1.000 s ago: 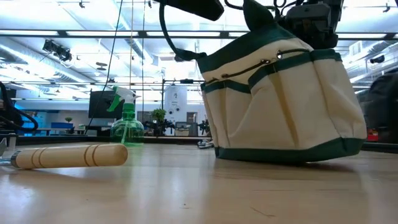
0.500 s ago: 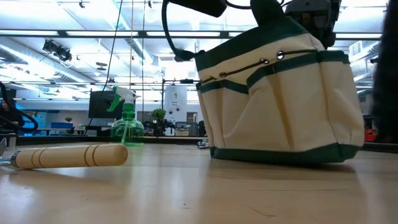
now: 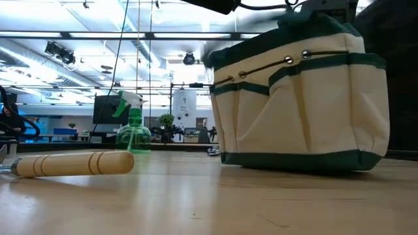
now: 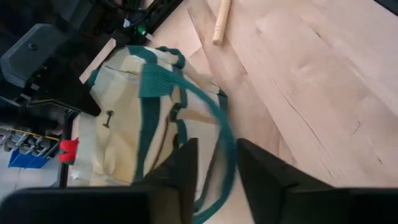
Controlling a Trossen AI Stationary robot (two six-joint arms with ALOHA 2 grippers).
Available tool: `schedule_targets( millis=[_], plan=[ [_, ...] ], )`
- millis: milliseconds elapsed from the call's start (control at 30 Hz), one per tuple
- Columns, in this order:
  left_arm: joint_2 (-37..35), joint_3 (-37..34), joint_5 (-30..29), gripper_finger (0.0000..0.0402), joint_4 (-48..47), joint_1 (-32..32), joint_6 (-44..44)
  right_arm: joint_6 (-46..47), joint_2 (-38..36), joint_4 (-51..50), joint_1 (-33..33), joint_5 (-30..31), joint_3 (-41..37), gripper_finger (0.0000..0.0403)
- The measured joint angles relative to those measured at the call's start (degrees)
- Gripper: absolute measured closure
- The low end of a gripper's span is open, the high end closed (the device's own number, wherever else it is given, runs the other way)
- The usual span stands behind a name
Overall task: Pick & Place Garden tools in Gardening bag
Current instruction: Prepare the green gardening bag, then put the red gloves into the green gardening bag
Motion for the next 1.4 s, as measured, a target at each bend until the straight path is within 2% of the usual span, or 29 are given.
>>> schedule_targets(
  millis=[233,433,833,1300,1400],
  plan=[
    [0.0,0.0,-5.1,0.0187,0.0,-0.1,0.1,-0.1,0.0,0.1,0.0,0.0,0.0,0.0369],
    [0.0,0.0,-9.0,0.0156,0.0,-0.5,2.8,0.0,0.0,0.1,0.0,0.0,0.0,0.0369],
    [0.0,0.0,-9.8,0.0163,0.0,-0.5,2.8,-1.4,-0.1,2.3,0.0,-2.5,0.0,0.0357],
    [0.0,0.0,-9.7,0.0163,0.0,-0.5,2.8,-1.6,-0.3,2.5,-0.5,-2.9,0.0,0.0238],
    [0.0,0.0,-9.7,0.0163,0.0,-0.4,2.7,-1.6,-1.3,3.0,-1.6,-6.9,0.0,0.0221]
  ],
)
